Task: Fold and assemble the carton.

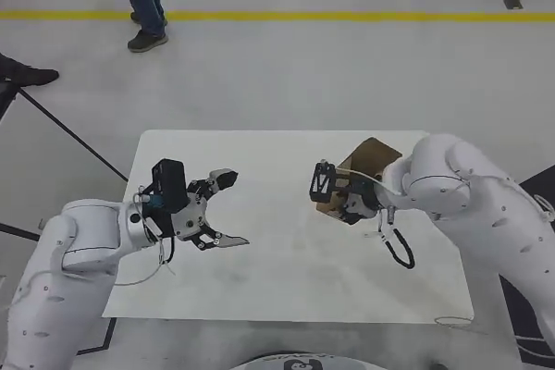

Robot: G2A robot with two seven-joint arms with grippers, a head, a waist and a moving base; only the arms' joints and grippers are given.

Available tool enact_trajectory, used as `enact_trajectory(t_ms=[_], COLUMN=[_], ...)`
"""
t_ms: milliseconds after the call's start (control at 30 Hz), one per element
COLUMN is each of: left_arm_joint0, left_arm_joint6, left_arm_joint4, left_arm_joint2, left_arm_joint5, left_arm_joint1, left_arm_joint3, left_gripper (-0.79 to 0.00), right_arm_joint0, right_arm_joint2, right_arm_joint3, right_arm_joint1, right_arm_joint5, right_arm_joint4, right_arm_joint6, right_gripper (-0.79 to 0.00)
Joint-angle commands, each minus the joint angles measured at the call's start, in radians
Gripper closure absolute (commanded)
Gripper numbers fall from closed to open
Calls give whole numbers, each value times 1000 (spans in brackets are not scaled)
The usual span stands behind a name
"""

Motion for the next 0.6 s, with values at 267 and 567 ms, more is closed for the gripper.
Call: enact_trajectory(t_ms=[267,567], left_arm_joint0=[0,0], left_arm_joint6=[0,0], left_arm_joint4=[0,0], left_arm_joint2=[0,0], left_arm_joint5=[0,0], left_arm_joint1=[0,0], left_arm_joint3=[0,0], left_gripper=[-785,-785], right_arm_joint0=[70,210], right_arm_joint2=[-210,-434], right_arm_joint3=[75,306], right_arm_joint1=[-36,-167], right_arm_joint5=[-65,-161], right_arm_joint4=[-206,-327], right_arm_joint6=[-65,-162], right_gripper=[0,0])
